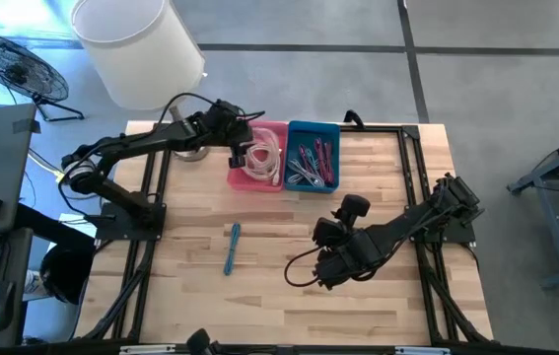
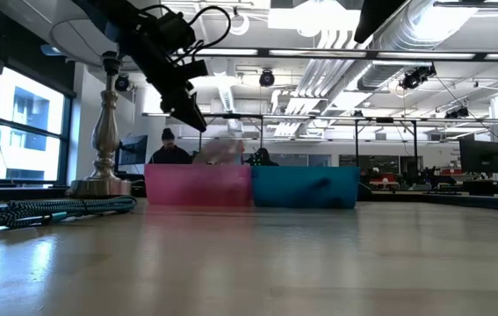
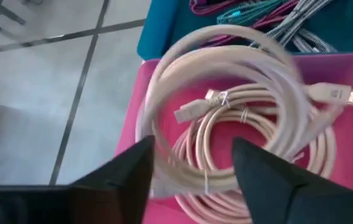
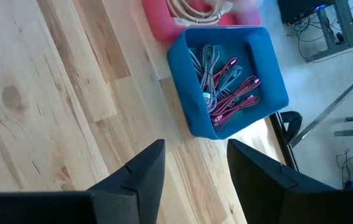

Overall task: Pick & Place USB Port
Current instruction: Put the light brown hdmi cable into the pink bin, then put the blue charger cable into the blue bin

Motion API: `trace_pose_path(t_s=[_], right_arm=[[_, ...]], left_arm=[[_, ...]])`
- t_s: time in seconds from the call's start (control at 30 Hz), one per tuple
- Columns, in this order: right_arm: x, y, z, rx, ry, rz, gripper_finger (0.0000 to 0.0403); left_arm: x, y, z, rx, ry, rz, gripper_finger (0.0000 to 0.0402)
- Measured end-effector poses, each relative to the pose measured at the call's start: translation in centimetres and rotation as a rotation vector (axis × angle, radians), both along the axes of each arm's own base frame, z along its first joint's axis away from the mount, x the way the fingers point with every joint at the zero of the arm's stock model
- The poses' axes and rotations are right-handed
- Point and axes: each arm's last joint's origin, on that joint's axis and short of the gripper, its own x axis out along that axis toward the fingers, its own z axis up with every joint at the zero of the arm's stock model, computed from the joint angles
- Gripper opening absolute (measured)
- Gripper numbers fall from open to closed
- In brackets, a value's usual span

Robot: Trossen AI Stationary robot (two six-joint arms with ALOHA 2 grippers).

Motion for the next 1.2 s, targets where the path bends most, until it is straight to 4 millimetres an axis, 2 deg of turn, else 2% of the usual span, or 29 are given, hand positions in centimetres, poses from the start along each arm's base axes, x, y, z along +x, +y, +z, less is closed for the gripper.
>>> trace_pose_path(t_s=[0.13,0.23,0.37,0.5,0.7,0.87,1.0,1.2], right_arm=[[0.0,0.0,0.0,0.000,0.000,0.000,0.0165],[0.0,0.0,0.0,0.000,0.000,0.000,0.0165],[0.0,0.0,0.0,0.000,0.000,0.000,0.0165],[0.0,0.0,0.0,0.000,0.000,0.001,0.0165],[0.0,0.0,0.0,-0.006,0.001,0.004,0.0165],[0.0,0.0,0.0,-0.007,-0.001,0.004,0.0165],[0.0,0.0,0.0,-0.007,-0.002,0.004,0.0165],[0.0,0.0,0.0,-0.005,0.000,0.003,0.0165]], left_arm=[[0.0,0.0,0.0,-0.001,0.005,0.002,0.0261],[-0.1,-0.1,-0.1,-0.013,0.007,0.005,0.0286],[-0.5,-0.6,-0.4,-0.105,0.026,-0.029,0.0294],[-1.2,-2.3,-0.3,-0.229,0.130,-0.103,0.0293],[-2.7,-6.7,0.1,-0.491,0.350,-0.186,0.0293],[-2.6,-10.4,-0.2,-0.648,0.456,-0.164,0.0293],[-1.9,-13.5,-0.3,-0.646,0.497,-0.225,0.0293],[-1.8,-18.6,-0.4,-0.427,0.635,-0.623,0.0293]])
